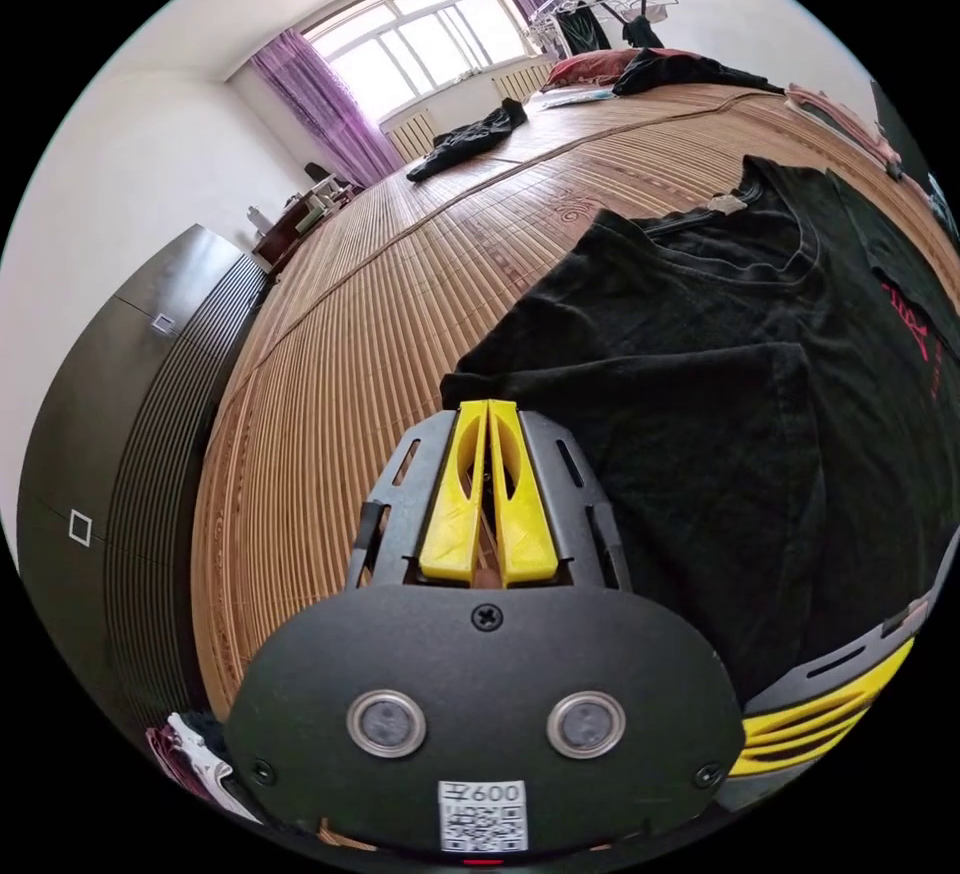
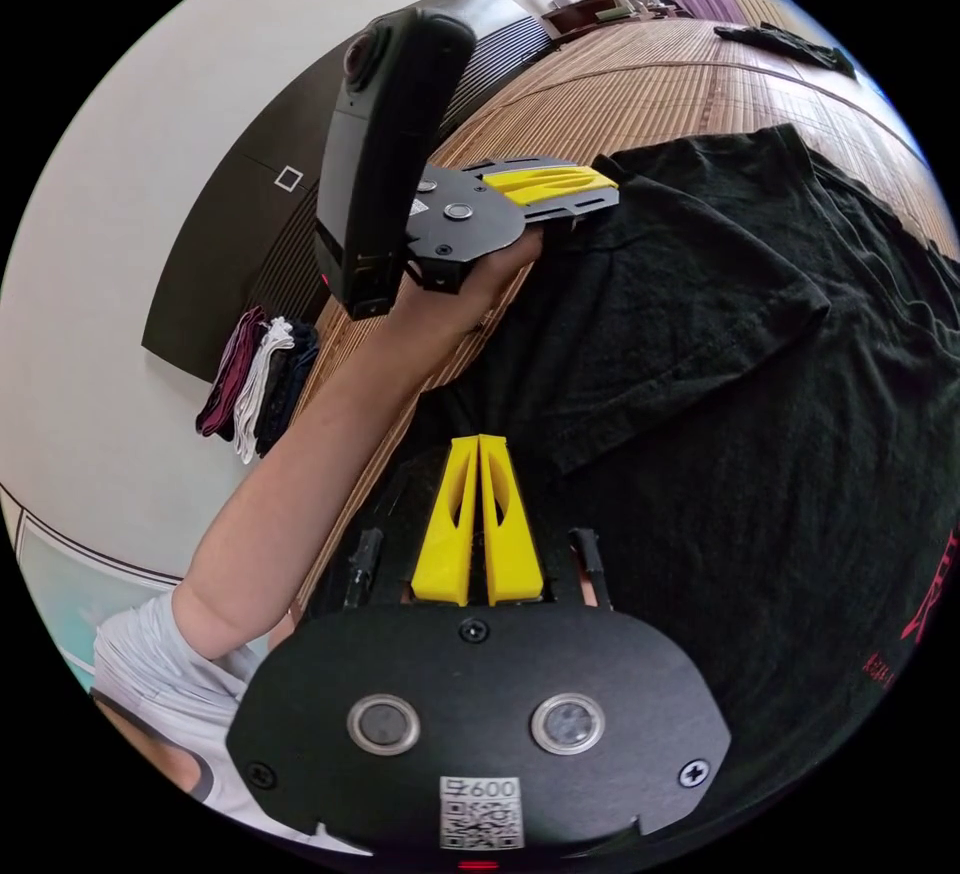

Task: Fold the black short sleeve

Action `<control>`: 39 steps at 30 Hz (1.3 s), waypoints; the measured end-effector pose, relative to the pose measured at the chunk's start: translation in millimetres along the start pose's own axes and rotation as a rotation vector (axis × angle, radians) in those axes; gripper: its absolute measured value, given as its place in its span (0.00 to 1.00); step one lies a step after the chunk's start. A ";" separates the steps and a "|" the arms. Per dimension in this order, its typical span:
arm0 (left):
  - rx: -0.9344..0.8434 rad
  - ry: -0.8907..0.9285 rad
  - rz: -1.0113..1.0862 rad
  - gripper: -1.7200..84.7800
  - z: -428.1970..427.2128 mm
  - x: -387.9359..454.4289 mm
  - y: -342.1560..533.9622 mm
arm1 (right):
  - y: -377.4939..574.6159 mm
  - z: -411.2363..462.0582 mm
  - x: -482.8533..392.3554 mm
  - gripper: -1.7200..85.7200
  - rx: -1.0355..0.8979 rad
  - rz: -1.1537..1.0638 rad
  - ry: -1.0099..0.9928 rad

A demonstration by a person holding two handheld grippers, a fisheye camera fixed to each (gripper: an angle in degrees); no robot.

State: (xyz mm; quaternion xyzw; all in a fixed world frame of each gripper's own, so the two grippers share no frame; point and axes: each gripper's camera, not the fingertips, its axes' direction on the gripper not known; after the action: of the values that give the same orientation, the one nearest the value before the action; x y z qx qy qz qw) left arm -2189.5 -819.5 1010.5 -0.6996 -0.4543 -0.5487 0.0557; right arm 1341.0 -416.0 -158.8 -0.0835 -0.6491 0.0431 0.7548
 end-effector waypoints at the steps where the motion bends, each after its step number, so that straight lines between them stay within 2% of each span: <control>1: 0.000 0.015 -0.008 0.02 -0.3 -1.2 0.3 | -0.2 -1.1 1.1 0.01 0.001 0.003 -0.005; 7: 0.000 -0.009 0.006 0.02 -3.0 11.9 1.6 | -1.5 -4.4 1.6 0.01 0.002 0.007 -0.005; 13: 0.002 -0.014 0.012 0.02 -5.5 17.2 3.8 | -2.5 -2.9 -16.8 0.01 -0.007 -0.037 0.088; 21: 0.002 -0.066 0.044 0.02 -9.9 27.5 8.8 | -3.1 -6.7 -6.7 0.01 0.003 -0.009 0.050; 31: 0.026 0.087 -0.039 0.02 -22.5 -16.8 30.5 | -2.9 -10.4 -0.4 0.01 0.004 -0.014 0.041; 39: 0.124 0.100 -0.135 0.03 -47.2 -49.7 64.7 | -2.3 -10.4 4.2 0.01 0.004 -0.019 0.045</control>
State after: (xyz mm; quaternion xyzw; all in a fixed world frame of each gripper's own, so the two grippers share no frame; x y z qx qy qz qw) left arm -2177.5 -912.9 1015.5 -0.6344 -0.5301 -0.5563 0.0844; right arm 1351.8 -418.3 -155.8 -0.0770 -0.6326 0.0354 0.7699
